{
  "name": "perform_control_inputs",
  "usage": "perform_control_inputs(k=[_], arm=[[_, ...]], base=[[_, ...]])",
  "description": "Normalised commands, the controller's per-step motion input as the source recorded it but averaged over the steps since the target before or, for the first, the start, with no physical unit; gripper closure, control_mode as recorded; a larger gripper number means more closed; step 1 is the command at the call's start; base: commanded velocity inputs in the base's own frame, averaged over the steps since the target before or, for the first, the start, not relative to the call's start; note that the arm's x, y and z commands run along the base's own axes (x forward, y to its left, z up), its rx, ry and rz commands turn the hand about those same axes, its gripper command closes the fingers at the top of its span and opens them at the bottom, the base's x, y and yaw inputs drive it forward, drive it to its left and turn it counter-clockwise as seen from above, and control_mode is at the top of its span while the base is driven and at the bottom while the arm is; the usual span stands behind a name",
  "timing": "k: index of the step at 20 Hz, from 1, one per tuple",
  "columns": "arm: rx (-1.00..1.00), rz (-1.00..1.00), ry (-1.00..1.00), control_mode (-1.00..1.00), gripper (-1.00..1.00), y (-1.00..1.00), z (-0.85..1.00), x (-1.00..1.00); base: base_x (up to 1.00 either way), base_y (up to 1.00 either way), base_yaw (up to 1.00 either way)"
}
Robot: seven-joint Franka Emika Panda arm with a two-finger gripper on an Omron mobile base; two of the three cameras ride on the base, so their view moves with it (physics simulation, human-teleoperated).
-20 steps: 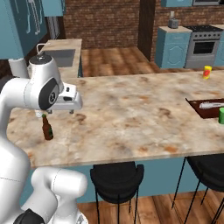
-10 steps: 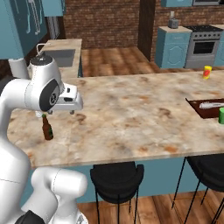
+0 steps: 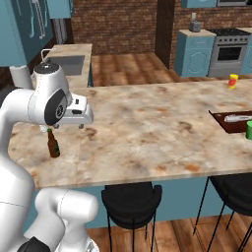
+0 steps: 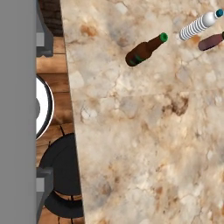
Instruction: Place the drinks on the dining counter in a tight cluster.
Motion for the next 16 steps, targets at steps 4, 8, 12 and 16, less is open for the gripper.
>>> perform_control_inputs(k=[4,8,12,16], arm=[[0.01,0.14,-0.01,-1.00,-1.00,0.12,-0.14,0.17],[0.04,0.36,0.00,-1.00,-1.00,0.07,-0.19,0.44],[0.00,0.34,-0.13,-1.00,-1.00,0.16,-0.33,0.29],[0.07,0.37,-0.12,-1.00,-1.00,0.60,-0.65,0.03]], base=[[0.00,0.00,0.00],[0.00,0.00,0.00],[0.00,0.00,0.00],[0.00,0.00,0.00]])
